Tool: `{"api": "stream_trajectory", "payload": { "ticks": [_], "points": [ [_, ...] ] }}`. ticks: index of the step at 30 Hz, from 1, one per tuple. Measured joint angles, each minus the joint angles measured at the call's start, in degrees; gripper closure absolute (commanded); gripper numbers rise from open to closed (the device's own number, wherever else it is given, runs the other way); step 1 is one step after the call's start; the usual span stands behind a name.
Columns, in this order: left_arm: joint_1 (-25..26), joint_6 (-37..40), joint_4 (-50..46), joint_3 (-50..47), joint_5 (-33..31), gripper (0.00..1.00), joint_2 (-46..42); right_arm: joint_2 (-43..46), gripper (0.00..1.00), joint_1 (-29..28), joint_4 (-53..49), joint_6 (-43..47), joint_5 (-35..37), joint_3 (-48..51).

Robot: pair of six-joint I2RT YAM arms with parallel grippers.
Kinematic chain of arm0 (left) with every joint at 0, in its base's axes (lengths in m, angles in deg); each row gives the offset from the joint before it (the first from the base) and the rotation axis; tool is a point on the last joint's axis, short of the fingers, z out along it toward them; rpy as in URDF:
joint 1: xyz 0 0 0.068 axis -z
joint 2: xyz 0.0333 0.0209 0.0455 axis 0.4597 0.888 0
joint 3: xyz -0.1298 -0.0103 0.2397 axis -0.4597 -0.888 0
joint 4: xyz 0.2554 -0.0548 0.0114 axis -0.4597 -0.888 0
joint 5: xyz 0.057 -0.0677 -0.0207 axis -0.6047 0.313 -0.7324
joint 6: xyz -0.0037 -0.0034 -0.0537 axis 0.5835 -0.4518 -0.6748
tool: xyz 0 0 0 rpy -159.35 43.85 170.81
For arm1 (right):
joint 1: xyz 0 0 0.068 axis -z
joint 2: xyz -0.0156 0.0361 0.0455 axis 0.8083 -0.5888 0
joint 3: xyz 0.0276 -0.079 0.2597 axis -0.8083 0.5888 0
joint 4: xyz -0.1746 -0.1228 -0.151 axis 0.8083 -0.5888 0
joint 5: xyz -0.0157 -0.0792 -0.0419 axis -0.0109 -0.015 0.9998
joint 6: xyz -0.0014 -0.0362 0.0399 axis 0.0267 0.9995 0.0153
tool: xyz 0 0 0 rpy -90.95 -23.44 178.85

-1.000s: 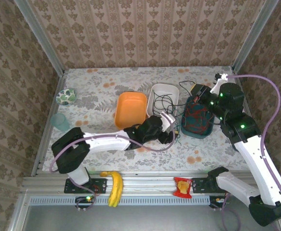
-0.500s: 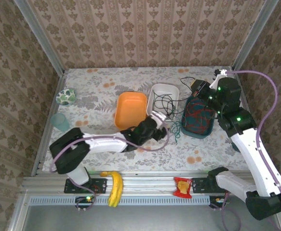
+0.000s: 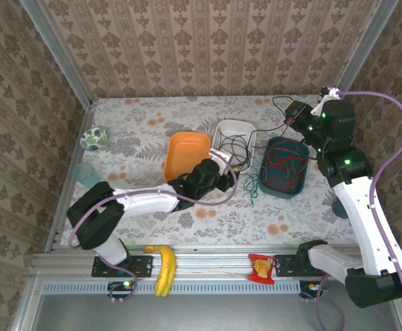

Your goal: Untangle the cables

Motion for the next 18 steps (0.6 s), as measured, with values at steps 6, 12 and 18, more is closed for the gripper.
{"api": "stream_trajectory", "payload": {
  "ticks": [6,12,18],
  "points": [
    [1.9,2.1,-5.2,8.5,7.3,0.40,9.9,-1.0,1.00,1.8,-0.5,0.3,-1.4,-0.9],
    [4.0,6.5,-11.3,14.5,12.6,0.39,16.0,-1.0,1.00,2.6,-0.9,0.5,-3.0,-0.9],
    [5.1,9.8,-15.7,19.3,14.1,0.41,20.3,-1.0,1.00,4.0,-0.9,0.5,-4.0,-0.9]
  ]
}}
